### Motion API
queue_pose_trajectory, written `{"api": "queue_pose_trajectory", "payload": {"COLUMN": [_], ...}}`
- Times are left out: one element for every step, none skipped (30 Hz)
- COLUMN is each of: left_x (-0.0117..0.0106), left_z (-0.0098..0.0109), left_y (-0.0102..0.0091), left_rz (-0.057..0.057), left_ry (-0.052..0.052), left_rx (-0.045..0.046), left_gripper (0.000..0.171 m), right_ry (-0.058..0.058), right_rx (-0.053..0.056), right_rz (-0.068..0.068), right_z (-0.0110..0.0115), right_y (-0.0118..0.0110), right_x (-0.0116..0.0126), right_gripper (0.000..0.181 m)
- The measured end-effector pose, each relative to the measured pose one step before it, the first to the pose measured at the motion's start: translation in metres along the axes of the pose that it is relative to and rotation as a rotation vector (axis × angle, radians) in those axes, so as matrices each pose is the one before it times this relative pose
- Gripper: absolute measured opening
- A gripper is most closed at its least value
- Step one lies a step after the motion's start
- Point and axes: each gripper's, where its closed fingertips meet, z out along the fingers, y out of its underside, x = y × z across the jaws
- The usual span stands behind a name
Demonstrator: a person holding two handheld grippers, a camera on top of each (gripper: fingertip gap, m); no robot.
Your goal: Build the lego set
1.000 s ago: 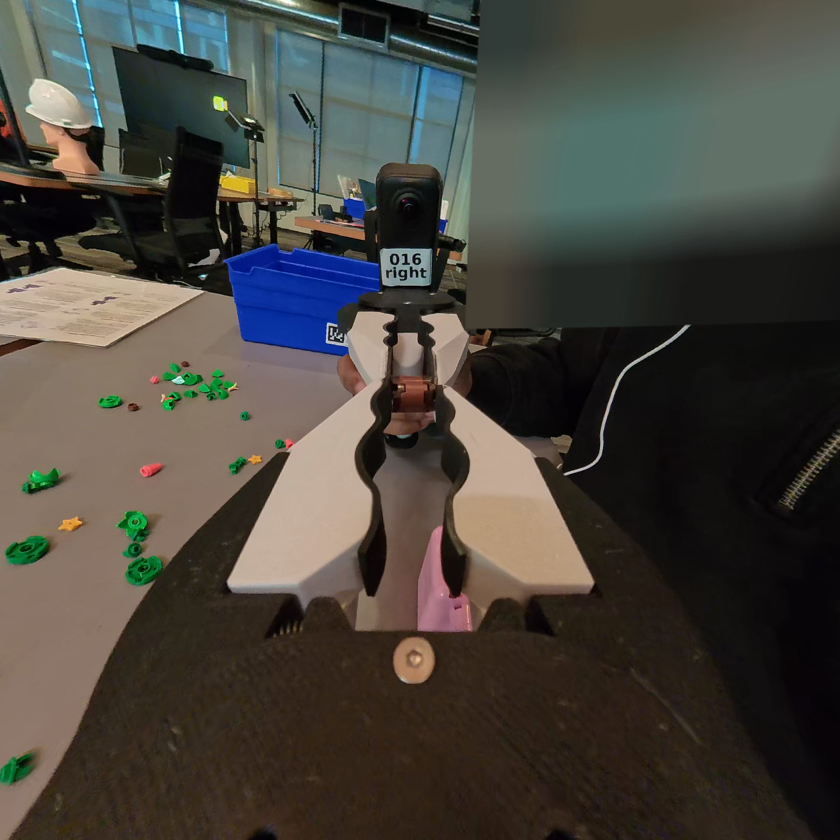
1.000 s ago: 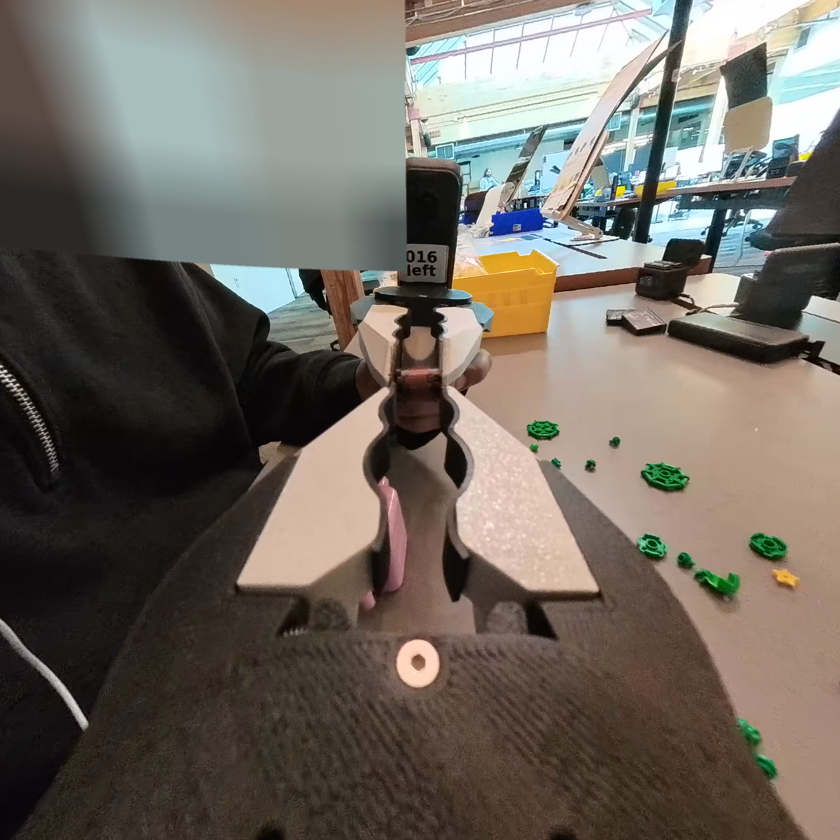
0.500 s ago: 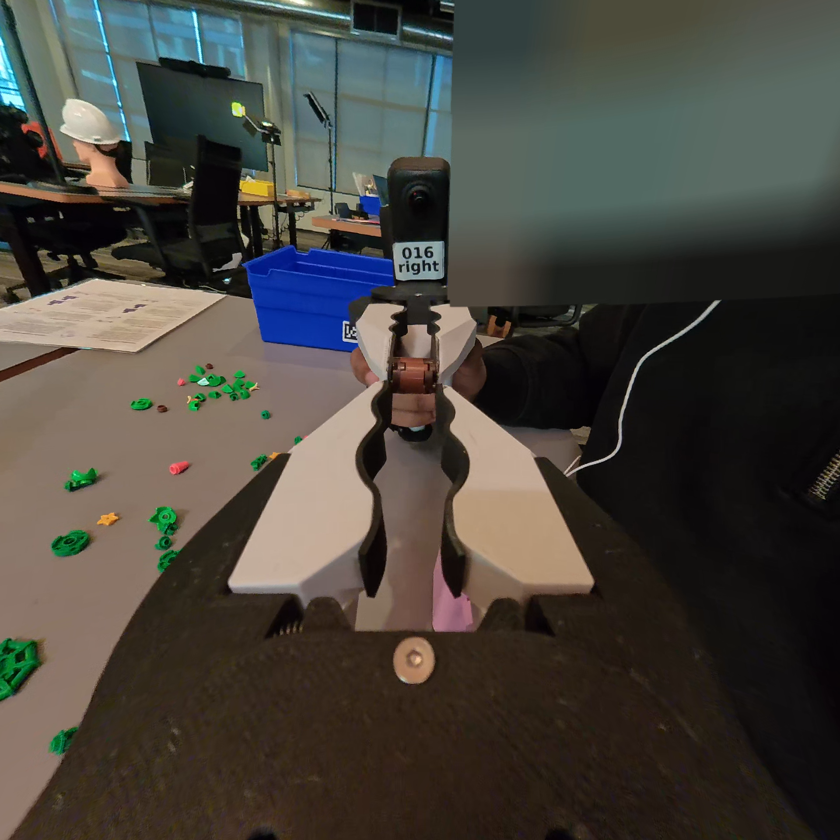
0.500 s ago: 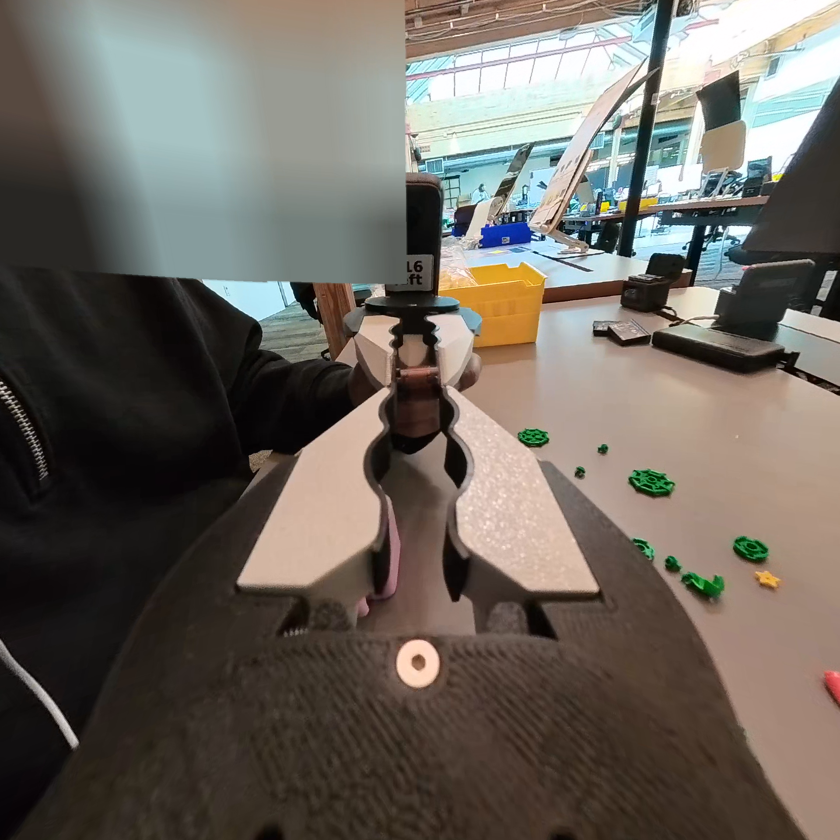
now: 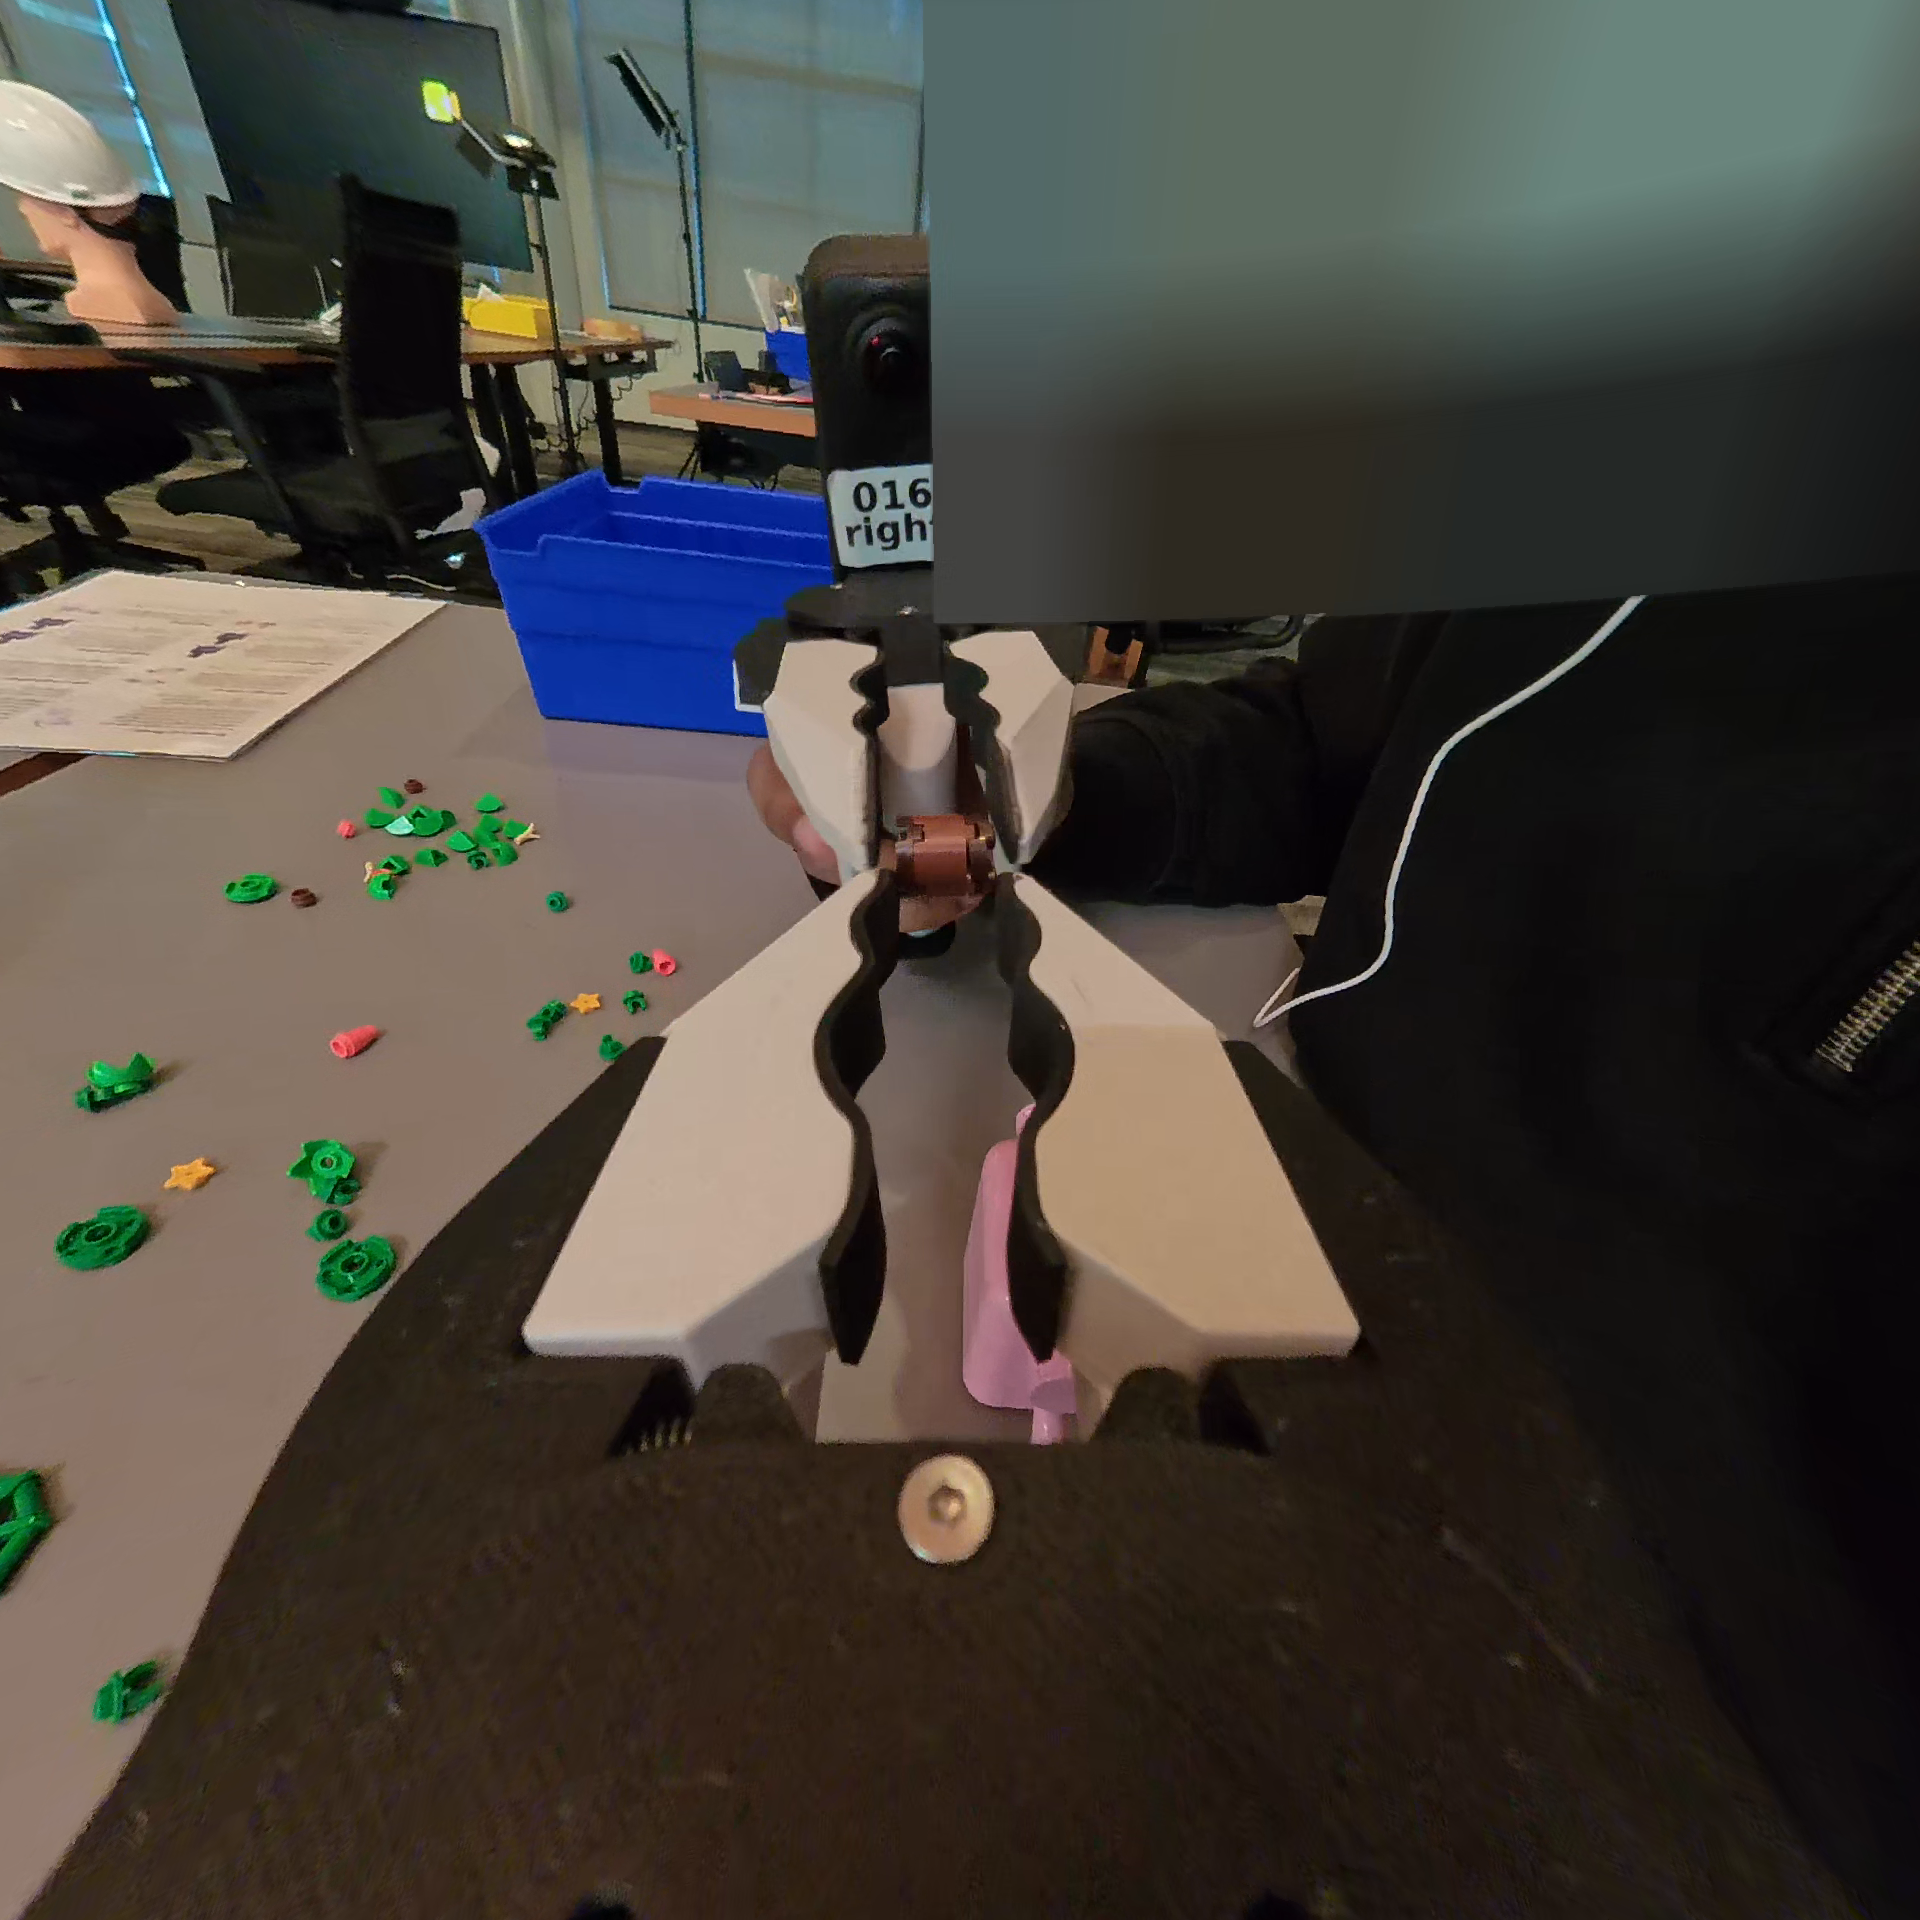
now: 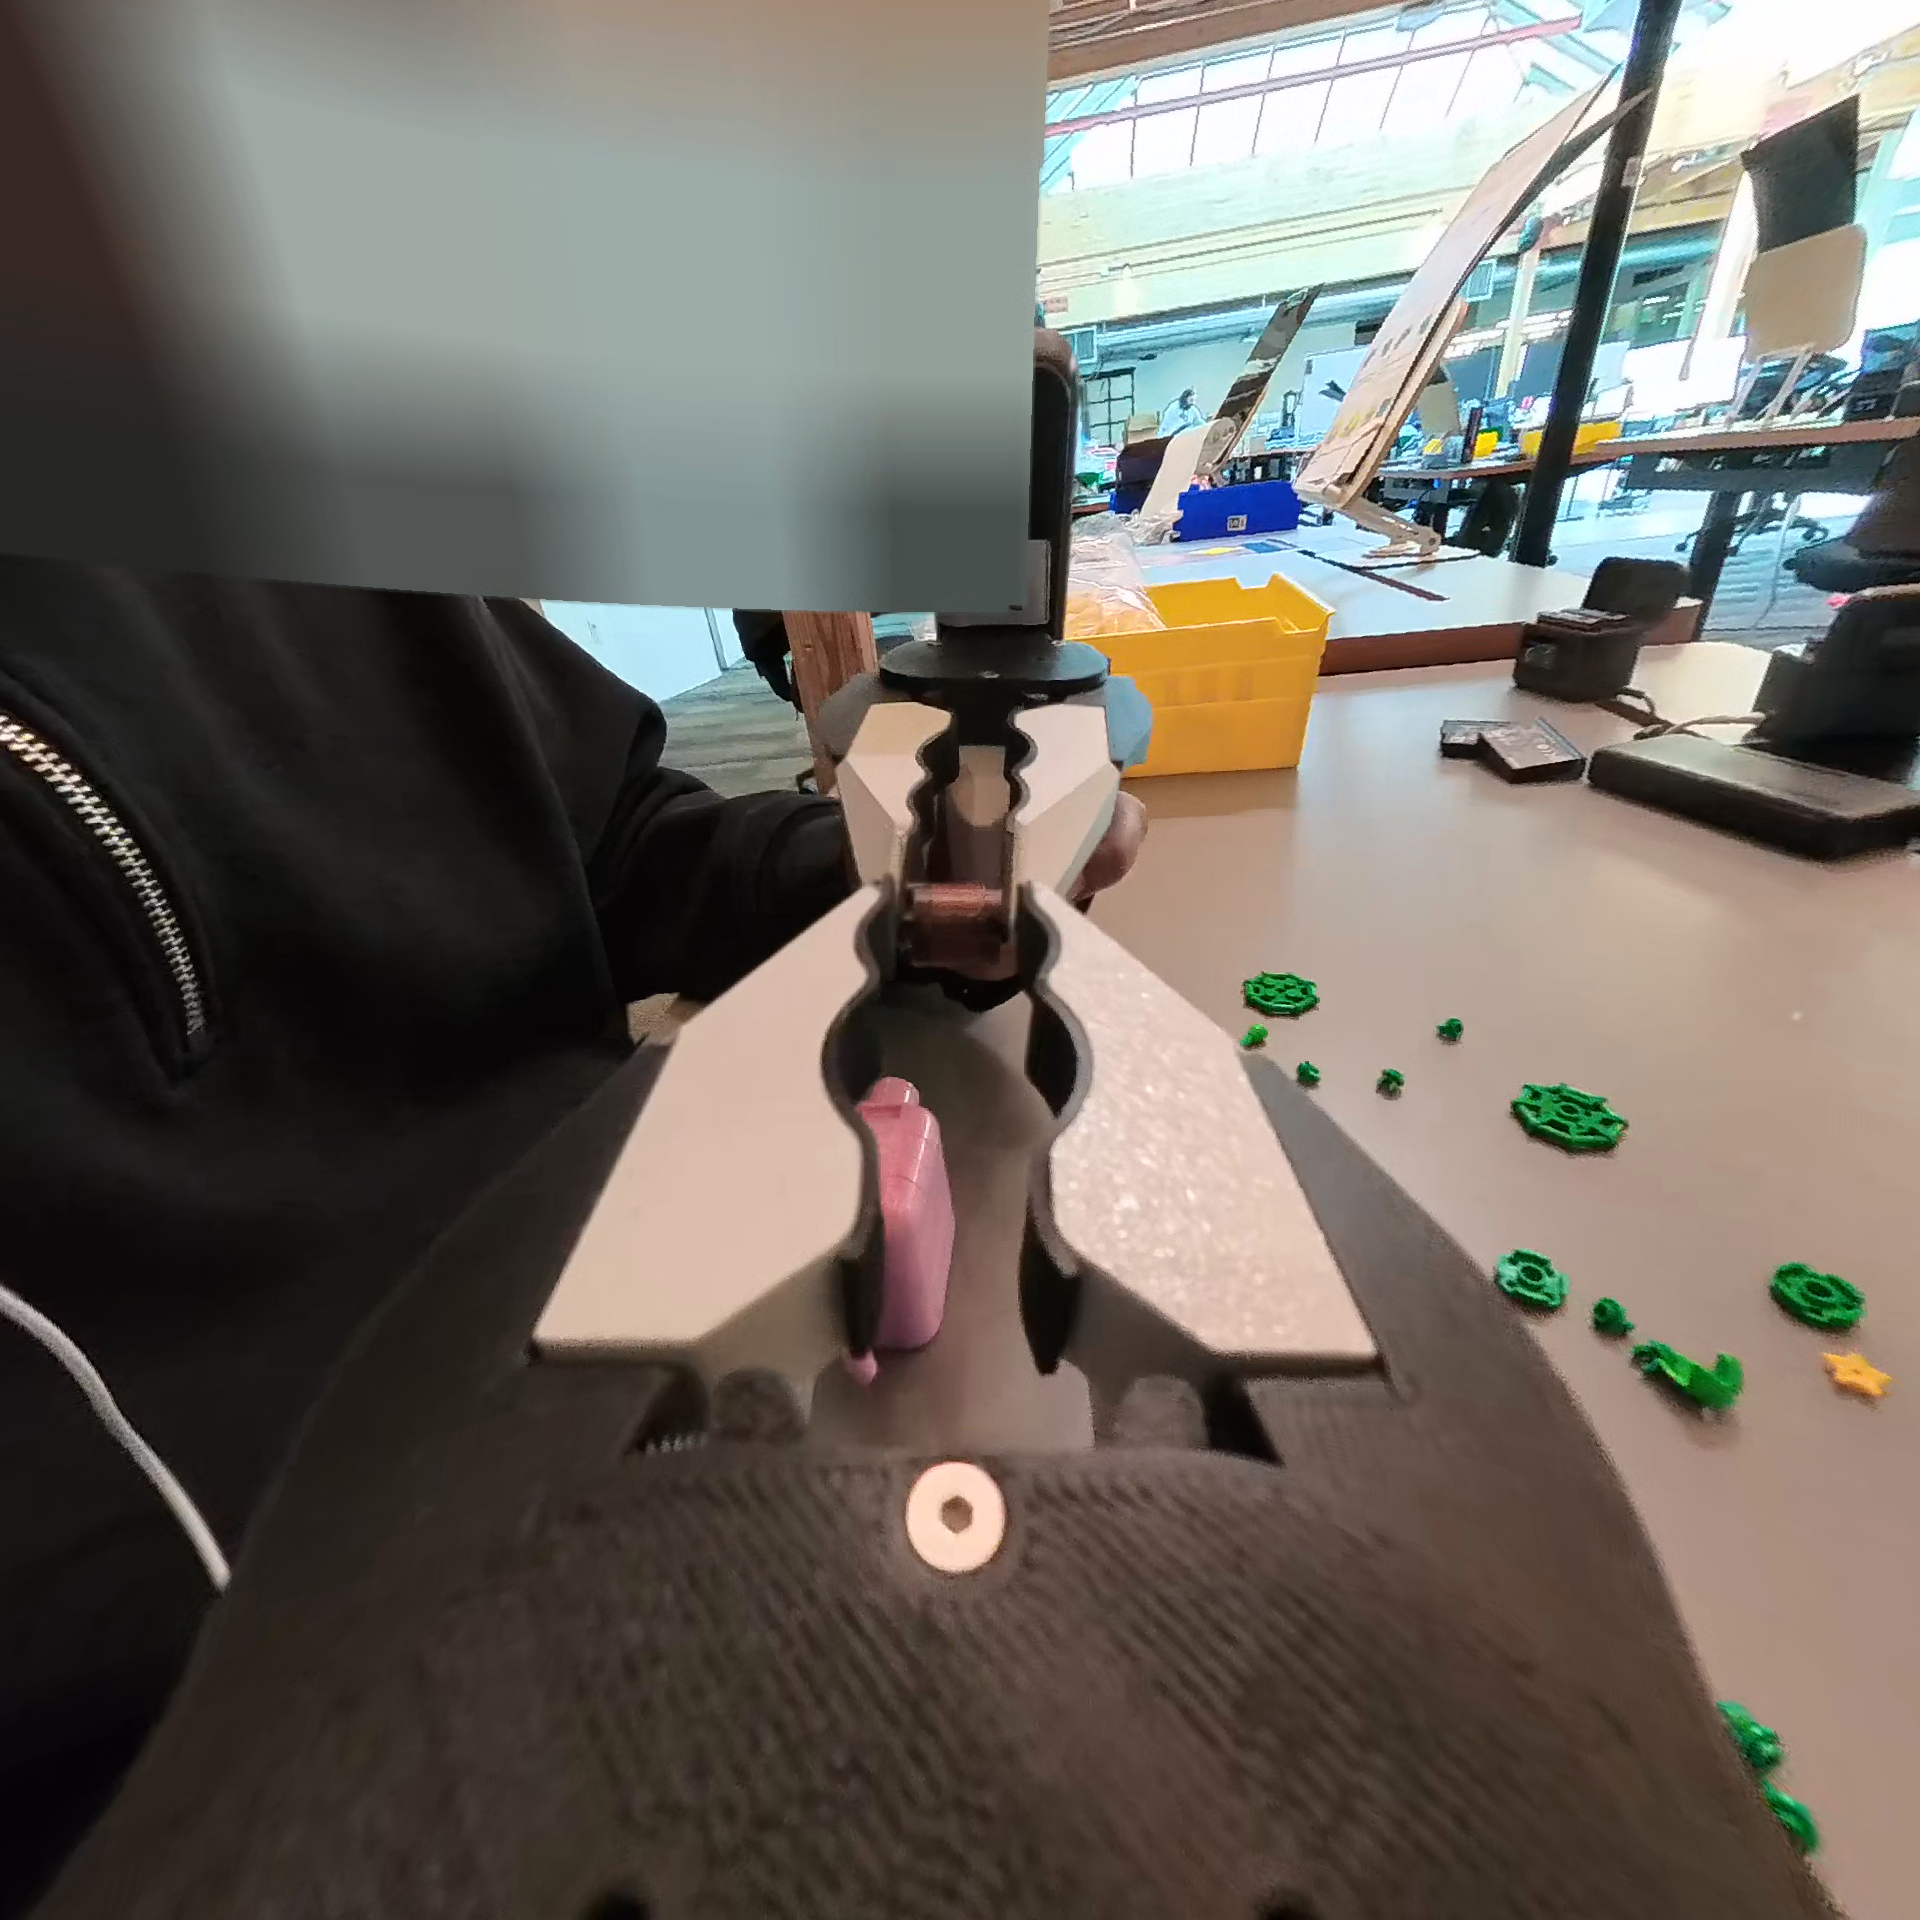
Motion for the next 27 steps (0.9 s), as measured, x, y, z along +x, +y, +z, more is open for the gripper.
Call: {"api": "queue_pose_trajectory", "payload": {"left_x": [-0.00008,-0.0003,-0.00019,-0.00024,-0.00017,-0.00002,0.00023,0.00028,0.00033,0.0003,0.00015,0.00006,-0.00004,-0.00032,-0.00038,-0.00025,-0.00071,-0.00066,-0.00054,-0.00041,0.00018,0.00056,0.00029,-0.00012,-0.00034,0.00008,-0.00019], "left_z": [0.00045,0.00043,0.00029,0.00006,-0.00018,-0.00019,-0.00004,-0.00012,-0.0001,0.00002,0.00002,0.00011,-0.00002,0.00001,0.00001,-0.00008,-0.00007,-0.00018,-0.00017,0.00007,-0.00018,-0.00052,-0.00029,-0.00038,-0.00068,-0.0008,-0.00063], "left_y": [0.00059,0.0006,0.0006,0.00041,-0.00041,-0.00027,-0.00007,-0.00072,-0.00099,-0.0009,-0.00076,-0.00044,-0.00012,-0.00009,-0.00012,-0.00005,0.00029,0.00075,0.00082,0.00056,-0.00016,-0.00071,-0.00059,-0.00149,-0.0021,-0.00133,-0.00004], "left_rz": [0.0006,0.0023,0.0032,0.003,0.0016,0.0019,0.0032,0.0056,0.0072,0.0037,0.0032,0.0038,0.0002,-0.0038,-0.0038,-0.0057,-0.0078,-0.0059,-0.0037,-0.0015,-0.0011,0.0017,0.0007,0.0004,-0.0034,-0.0082,-0.0053], "left_ry": [-0.0023,-0.0041,-0.0038,-0.004,-0.0036,-0.0029,-0.0027,-0.0047,-0.0063,-0.005,-0.0059,-0.0052,-0.0035,-0.0035,-0.0037,-0.0018,-0.0018,-0.0003,-0.0006,-0.0006,0.0027,0.0048,0.0039,0.0008,0.0018,0.0086,0.0056], "left_rx": [-0.00436,-0.00438,-0.00421,-0.00338,0.00051,-0.00042,-0.00185,0.00118,0.00414,0.00225,0.00118,0.00007,-0.0011,-0.00168,0.00005,0.00096,-0.00131,-0.00321,-0.00433,-0.00231,0.00185,0.00494,0.00368,0.00974,0.01534,0.00873,0.00156], "left_gripper": [0.014,0.014,0.014,0.014,0.014,0.014,0.014,0.014,0.014,0.014,0.013,0.013,0.013,0.013,0.013,0.013,0.013,0.013,0.013,0.013,0.013,0.013,0.013,0.013,0.013,0.013,0.013], "right_ry": [0.0008,-0.0013,0.0011,0.0019,0.0009,-0.0009,-0.0013,-0.0013,-0.002,0.0004,0.002,0.0021,0.0028,0.0037,0.0035,0.0033,0.005,0.0043,0.0038,0.003,-0.0012,-0.0067,-0.0058,0.0018,0.0078,0.0094,0.0092], "right_rx": [-0.0015,-0.0042,-0.0046,-0.0016,-0.0006,-0.0013,-0.0002,0.0032,0.0034,0.001,-0.0003,-0.0018,-0.0026,-0.0016,-0.0002,0.0007,-0.0019,-0.007,-0.0095,-0.0076,-0.0021,0.003,0.0071,0.0162,0.0192,0.0079,-0.0031], "right_rz": [-0.0063,-0.0034,-0.0008,-0.0014,-0.0007,0.001,0.0002,0.001,0.0025,-0.0022,-0.005,-0.0035,-0.0042,-0.0028,0.0001,0.0026,0.0024,0.0002,-0.0018,-0.0024,0.0003,0.0068,0.0056,-0.0024,-0.0089,-0.0054,-0.0067], "right_z": [-0.00036,-0.00001,0.00012,0.0,-0.00004,0.00003,0.00002,0.0001,-0.0001,-0.00012,-0.00004,-0.00004,-0.00006,-0.00011,-0.00007,0.00015,0.00011,0.00015,0.00014,0.0001,0.00032,0.00028,0.00026,0.00017,0.00046,0.0006,0.00021], "right_y": [-0.00012,0.00053,0.00077,0.00025,-0.00001,-0.00003,-0.00015,-0.00084,-0.00099,-0.00071,-0.00058,-0.00028,0.00002,0.00006,0.00003,0.00009,0.00055,0.0008,0.00085,0.00041,-0.00018,-0.0007,-0.001,-0.00206,-0.00207,-0.00085,0.00005], "right_x": [-0.00026,-0.00025,0.00017,0.00018,0.00017,-0.00006,-0.00035,-0.00032,-0.00051,-0.00019,-0.00025,-0.00016,0.0001,0.00034,0.00039,0.00046,0.00074,0.00061,0.00053,0.0002,-0.00045,-0.00063,-0.0003,0.00012,0.00003,0.00007,0.00057], "right_gripper": [0.018,0.016,0.016,0.016,0.016,0.016,0.016,0.016,0.016,0.016,0.016,0.016,0.016,0.016,0.016,0.016,0.015,0.015,0.015,0.015,0.015,0.015,0.016,0.016,0.016,0.016,0.016]}}
